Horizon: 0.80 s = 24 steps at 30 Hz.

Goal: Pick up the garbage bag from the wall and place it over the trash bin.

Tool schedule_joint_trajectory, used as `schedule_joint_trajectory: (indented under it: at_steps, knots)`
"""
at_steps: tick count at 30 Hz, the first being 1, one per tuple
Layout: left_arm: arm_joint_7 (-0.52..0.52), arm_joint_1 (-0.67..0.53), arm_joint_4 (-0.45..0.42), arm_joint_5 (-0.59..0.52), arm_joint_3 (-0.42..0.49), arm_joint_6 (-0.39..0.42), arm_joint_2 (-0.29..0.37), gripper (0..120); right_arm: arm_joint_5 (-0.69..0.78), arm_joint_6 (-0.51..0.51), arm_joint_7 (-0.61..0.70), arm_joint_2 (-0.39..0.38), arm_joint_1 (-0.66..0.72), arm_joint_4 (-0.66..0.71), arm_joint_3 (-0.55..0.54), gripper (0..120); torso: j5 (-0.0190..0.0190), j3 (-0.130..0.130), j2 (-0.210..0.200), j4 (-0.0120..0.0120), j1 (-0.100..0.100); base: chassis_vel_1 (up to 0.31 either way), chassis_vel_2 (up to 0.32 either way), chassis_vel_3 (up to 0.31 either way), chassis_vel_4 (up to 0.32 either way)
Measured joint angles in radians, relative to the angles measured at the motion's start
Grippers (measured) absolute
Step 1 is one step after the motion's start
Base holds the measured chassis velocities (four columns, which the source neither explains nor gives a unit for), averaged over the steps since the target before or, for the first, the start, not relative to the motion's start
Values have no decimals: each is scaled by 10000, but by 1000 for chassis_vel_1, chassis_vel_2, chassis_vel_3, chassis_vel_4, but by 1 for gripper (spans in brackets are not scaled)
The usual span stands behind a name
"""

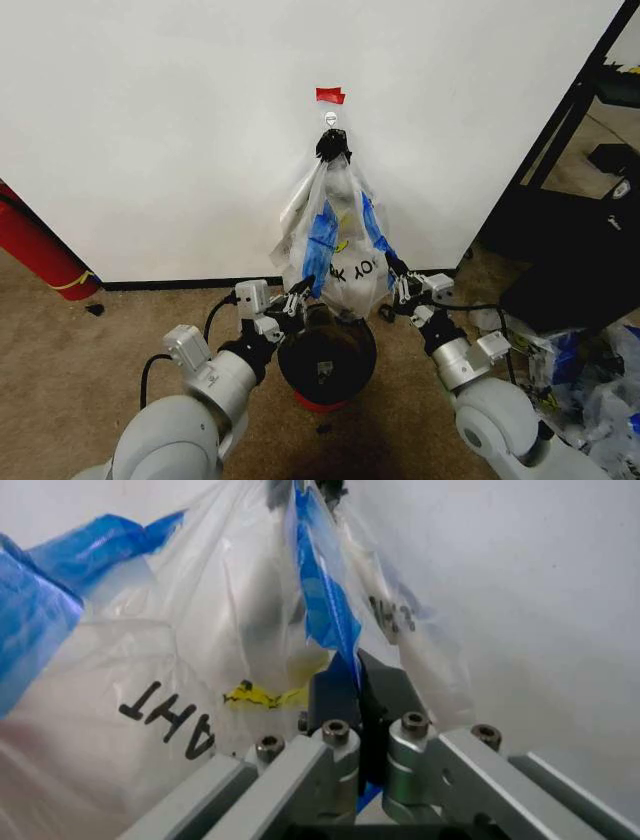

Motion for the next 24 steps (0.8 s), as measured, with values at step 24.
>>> schedule_joint_trajectory:
  at_steps: [24]
  knots:
    - [317,1318,1,889,-176,-222,-359,0,-1124,830,-486,772,-2266,879,1151,0,0,1,0,0,1,0,0,0,0]
